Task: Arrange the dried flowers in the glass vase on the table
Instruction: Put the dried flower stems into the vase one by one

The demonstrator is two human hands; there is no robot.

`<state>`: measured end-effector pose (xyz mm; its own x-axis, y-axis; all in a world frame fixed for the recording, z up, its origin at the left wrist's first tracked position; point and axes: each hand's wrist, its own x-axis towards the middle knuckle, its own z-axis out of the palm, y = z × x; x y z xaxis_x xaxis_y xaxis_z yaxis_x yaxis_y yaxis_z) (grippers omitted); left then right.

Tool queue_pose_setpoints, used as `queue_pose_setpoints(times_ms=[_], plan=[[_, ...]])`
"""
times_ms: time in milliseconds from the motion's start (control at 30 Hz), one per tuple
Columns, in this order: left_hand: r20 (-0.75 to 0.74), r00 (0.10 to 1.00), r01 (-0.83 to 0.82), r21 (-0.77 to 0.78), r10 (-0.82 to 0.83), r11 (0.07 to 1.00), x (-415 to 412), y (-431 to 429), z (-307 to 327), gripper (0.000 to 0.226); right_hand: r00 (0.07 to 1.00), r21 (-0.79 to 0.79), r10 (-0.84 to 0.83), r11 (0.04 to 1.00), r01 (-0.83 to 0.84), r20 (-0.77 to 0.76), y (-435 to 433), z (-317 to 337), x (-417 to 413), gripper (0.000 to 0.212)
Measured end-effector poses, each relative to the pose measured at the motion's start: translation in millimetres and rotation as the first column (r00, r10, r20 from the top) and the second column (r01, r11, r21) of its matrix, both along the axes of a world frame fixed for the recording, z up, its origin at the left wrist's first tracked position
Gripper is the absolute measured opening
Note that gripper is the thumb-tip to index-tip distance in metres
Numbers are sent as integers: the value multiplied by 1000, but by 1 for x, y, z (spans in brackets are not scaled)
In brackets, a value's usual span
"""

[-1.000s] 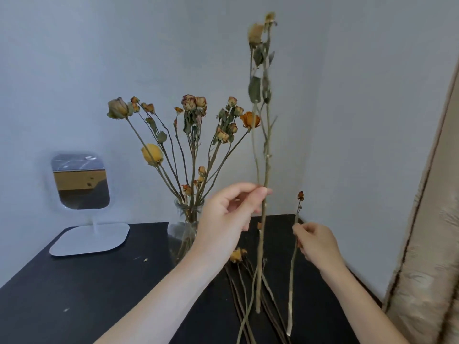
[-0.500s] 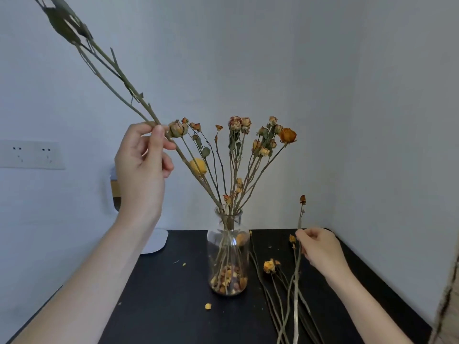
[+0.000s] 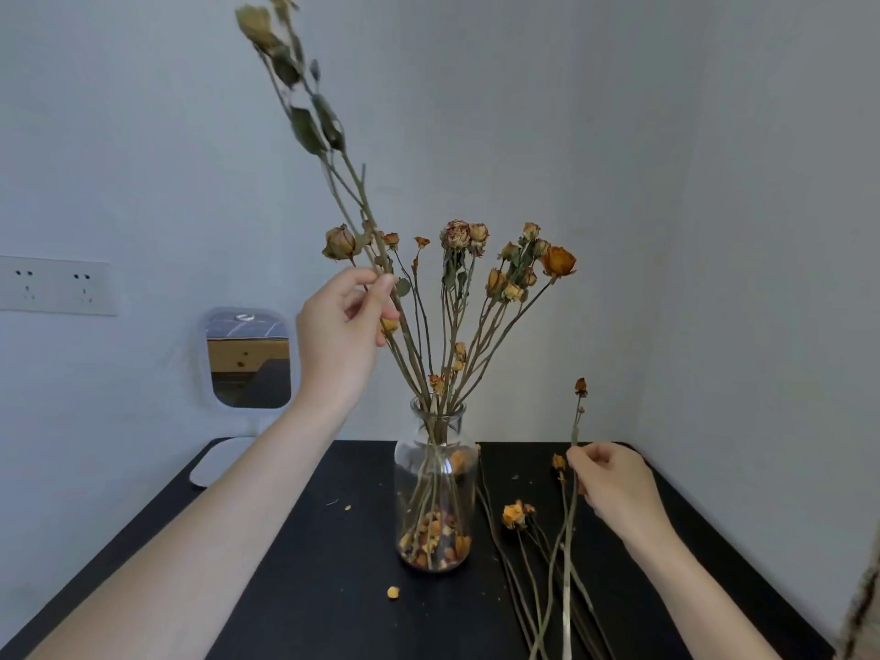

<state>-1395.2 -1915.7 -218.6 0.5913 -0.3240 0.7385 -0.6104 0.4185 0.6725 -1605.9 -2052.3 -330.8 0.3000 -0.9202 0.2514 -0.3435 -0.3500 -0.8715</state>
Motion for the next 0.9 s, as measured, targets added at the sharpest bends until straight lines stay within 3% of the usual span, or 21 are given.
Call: queue_pose_setpoints(times_ms=[233,367,533,733,833,900], plan=[[138,989,-97,282,60,955,2,-24,-14,13,1000,18,18,1000,-18,2,-1,-4,3,7],[145,989,-87,448,23,890,3,-32,-24,10,1000,19,24,1000,-24,-16,-2,-7,5,7],[91,992,-108,302,84,947,3,-31,-23,13,999,9,23,1000,-23,-22,-3,-8,6,9],[113,988,-130,289,101,948,0,-32,-29,15,999,5,49,999,-49,-19,-3,-9,11,11],[209,975,-115,192,74,975,-5,-25,-54,7,998,-21,54,998,-53,41,-3,-6,13,7],[188,977,-130,169,98,977,-7,-20,-81,11,992,-38,57,998,-53,114,-5,1,13,7]])
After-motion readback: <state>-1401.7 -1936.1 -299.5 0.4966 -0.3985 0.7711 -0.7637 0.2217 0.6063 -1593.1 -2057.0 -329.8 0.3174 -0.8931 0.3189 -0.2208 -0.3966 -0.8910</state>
